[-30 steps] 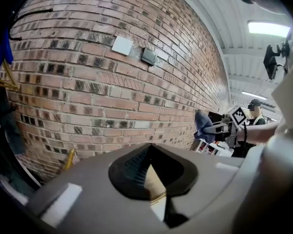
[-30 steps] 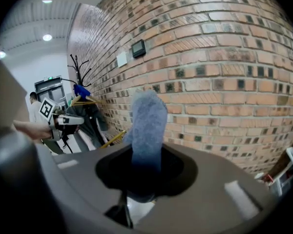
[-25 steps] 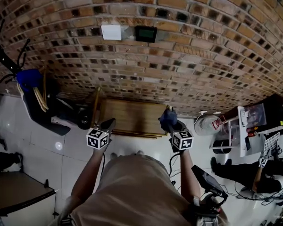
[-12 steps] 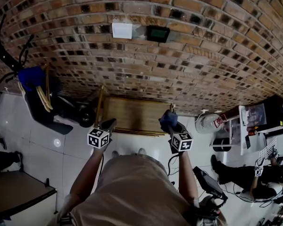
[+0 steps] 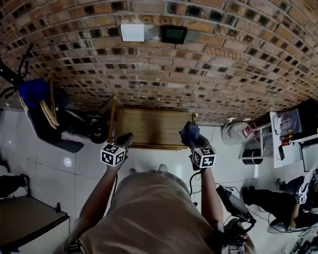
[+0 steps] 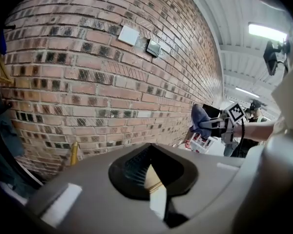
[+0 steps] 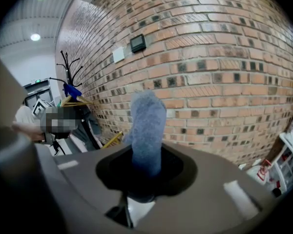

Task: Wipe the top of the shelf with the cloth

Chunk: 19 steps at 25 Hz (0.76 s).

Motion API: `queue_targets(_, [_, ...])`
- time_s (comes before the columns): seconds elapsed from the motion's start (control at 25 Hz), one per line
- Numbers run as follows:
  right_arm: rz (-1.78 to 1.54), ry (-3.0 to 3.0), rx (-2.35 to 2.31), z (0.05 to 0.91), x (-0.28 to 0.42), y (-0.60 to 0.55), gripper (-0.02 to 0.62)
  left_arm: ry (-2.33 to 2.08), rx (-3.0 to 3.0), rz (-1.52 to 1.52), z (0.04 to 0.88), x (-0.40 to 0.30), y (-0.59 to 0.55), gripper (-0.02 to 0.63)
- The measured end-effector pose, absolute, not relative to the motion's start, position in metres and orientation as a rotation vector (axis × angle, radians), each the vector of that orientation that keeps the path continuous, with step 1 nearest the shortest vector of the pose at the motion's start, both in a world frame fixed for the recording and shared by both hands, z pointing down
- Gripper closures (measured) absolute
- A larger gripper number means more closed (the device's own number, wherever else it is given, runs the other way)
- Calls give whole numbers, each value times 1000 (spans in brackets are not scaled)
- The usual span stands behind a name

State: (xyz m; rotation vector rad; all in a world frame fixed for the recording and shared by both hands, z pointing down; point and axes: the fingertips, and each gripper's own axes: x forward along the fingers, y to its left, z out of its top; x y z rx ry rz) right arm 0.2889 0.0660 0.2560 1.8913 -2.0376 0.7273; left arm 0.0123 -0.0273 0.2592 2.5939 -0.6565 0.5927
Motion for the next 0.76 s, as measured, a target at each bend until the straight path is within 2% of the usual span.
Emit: queue_targets(0.76, [673, -2044, 1875, 257, 310, 70, 509, -654, 2584, 612, 268, 35, -24, 603])
